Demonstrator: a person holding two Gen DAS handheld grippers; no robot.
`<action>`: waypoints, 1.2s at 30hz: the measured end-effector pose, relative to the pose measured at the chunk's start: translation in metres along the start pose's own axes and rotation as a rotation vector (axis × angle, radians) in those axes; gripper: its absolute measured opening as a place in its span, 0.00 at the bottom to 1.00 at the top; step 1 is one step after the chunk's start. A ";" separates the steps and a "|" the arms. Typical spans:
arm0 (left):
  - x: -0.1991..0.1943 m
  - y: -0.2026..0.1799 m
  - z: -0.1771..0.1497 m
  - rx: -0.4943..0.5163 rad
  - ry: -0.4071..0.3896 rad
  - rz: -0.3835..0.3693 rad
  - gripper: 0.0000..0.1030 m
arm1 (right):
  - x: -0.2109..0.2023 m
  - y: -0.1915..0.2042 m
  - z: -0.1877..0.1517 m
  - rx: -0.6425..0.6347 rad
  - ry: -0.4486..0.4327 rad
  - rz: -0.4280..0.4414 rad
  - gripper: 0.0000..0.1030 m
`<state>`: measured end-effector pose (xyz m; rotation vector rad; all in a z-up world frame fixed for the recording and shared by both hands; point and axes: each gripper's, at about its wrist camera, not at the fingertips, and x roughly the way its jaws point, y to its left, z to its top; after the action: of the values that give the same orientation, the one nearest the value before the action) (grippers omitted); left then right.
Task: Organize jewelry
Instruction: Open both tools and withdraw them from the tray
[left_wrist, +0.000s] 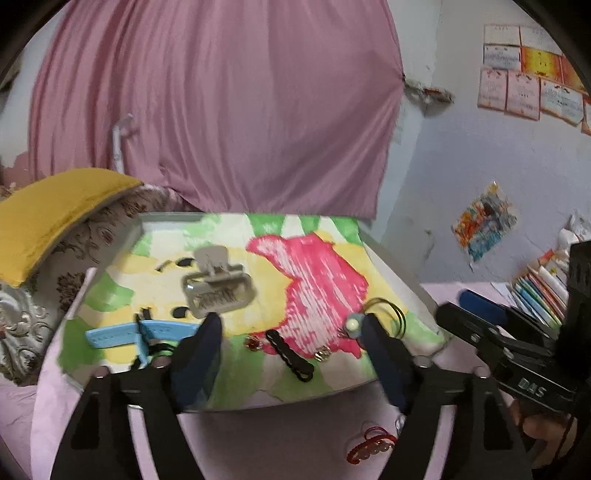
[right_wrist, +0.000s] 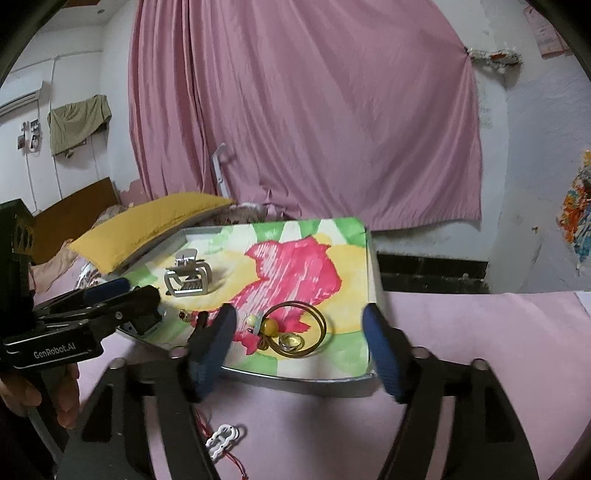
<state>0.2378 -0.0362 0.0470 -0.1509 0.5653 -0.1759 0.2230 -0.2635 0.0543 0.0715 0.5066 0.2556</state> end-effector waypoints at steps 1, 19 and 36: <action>-0.003 0.001 -0.001 -0.002 -0.018 0.015 0.84 | -0.005 0.001 -0.001 -0.003 -0.012 -0.010 0.73; -0.050 0.011 -0.025 0.057 -0.032 0.049 0.97 | -0.043 0.021 -0.029 -0.098 0.017 -0.005 0.91; -0.022 0.009 -0.046 0.062 0.216 -0.112 0.84 | -0.016 0.039 -0.058 -0.221 0.334 0.085 0.91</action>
<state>0.1954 -0.0269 0.0178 -0.1038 0.7659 -0.3203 0.1727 -0.2295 0.0163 -0.1683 0.8052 0.4085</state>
